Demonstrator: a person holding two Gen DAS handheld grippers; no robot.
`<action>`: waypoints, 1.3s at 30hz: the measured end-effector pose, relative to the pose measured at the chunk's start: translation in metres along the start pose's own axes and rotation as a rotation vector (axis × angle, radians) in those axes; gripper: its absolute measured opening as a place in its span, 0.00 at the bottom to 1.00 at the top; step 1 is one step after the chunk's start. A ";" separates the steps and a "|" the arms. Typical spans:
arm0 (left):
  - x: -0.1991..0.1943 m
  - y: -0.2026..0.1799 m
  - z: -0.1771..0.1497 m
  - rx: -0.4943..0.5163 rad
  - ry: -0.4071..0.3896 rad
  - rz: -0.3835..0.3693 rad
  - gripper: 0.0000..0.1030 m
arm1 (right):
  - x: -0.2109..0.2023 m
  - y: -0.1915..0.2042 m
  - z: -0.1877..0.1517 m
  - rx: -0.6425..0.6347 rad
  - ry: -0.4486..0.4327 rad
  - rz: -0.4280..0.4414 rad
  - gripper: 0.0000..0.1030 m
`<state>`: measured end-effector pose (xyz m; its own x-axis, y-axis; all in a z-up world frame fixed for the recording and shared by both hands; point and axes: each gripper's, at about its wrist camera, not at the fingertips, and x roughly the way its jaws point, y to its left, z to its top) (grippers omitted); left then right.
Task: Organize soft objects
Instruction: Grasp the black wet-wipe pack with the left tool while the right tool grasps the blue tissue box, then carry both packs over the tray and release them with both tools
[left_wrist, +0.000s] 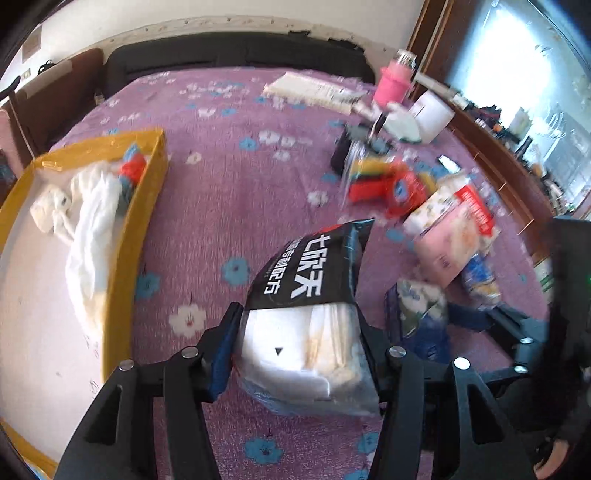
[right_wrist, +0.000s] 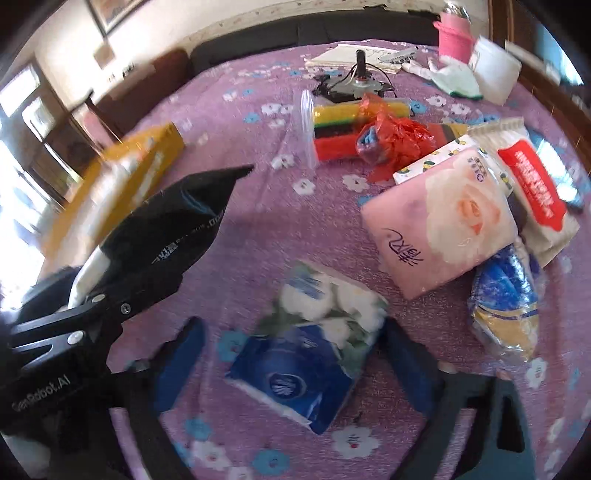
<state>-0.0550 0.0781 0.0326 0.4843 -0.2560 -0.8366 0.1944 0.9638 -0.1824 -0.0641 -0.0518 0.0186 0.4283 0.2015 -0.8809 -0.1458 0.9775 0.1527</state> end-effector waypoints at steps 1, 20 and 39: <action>0.005 0.000 -0.001 -0.002 0.016 0.004 0.53 | -0.001 0.002 -0.002 -0.022 -0.006 -0.033 0.70; 0.009 -0.019 -0.005 0.064 -0.005 -0.020 0.38 | -0.038 -0.034 -0.028 -0.031 -0.039 0.017 0.59; -0.220 0.134 -0.017 -0.212 -0.447 -0.163 0.39 | -0.230 0.018 0.049 -0.070 -0.507 0.338 0.57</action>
<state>-0.1498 0.2643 0.1833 0.7878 -0.3666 -0.4950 0.1436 0.8907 -0.4312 -0.1214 -0.0771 0.2463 0.7167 0.5217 -0.4629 -0.3988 0.8510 0.3416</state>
